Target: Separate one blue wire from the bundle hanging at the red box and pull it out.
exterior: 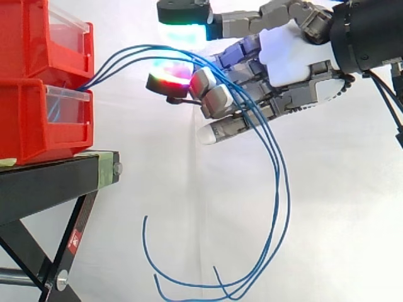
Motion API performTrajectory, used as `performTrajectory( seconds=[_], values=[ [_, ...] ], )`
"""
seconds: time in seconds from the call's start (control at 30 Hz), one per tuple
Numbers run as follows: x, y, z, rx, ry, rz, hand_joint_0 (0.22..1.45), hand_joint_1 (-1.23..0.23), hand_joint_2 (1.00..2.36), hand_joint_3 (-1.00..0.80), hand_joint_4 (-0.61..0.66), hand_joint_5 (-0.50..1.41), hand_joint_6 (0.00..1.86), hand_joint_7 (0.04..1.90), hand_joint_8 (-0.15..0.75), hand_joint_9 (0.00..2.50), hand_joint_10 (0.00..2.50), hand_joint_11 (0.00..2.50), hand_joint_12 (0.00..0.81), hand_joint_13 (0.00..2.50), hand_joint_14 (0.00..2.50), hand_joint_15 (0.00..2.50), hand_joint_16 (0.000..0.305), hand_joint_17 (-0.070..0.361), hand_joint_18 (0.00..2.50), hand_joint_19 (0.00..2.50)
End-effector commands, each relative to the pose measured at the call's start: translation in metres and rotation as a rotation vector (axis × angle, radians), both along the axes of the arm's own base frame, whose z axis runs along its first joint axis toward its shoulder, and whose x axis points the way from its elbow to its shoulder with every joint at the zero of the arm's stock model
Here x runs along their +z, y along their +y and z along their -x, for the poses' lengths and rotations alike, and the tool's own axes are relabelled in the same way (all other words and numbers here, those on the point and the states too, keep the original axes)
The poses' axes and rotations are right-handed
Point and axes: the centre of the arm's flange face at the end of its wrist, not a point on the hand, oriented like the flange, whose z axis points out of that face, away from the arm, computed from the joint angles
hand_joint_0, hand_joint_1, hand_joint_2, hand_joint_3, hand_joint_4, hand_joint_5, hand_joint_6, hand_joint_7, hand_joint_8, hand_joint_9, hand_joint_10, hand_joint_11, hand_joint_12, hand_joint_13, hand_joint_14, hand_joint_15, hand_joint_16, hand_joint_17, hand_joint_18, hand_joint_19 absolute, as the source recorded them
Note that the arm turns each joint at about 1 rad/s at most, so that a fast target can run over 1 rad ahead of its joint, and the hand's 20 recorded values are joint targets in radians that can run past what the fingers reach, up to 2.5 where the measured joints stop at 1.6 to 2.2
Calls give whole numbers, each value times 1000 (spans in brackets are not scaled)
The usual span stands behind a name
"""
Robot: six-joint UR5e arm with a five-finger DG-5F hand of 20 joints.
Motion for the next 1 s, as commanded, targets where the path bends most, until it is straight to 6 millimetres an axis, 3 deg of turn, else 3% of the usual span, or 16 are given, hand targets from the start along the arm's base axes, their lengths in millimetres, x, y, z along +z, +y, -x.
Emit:
performTrajectory(
  seconds=[0.0,0.4,0.73,0.97],
  values=[
    [0,0,0,0,0,0,597,-682,1012,-341,148,-210,911,871,292,1051,9,1488,376,1091,9,1511,54,121,580,480],
    [0,0,0,0,-1,1,601,-654,1013,-320,145,-208,911,880,292,1052,10,1478,377,1095,10,1501,54,121,580,480],
    [0,1,0,1,-1,0,625,-791,1016,-217,148,-211,912,881,283,1015,9,1483,381,1073,9,1499,54,121,576,470],
    [0,1,0,3,-1,-1,608,-839,1015,-256,143,-221,895,897,282,957,11,1509,386,1019,10,1535,54,122,551,461]
  ],
)
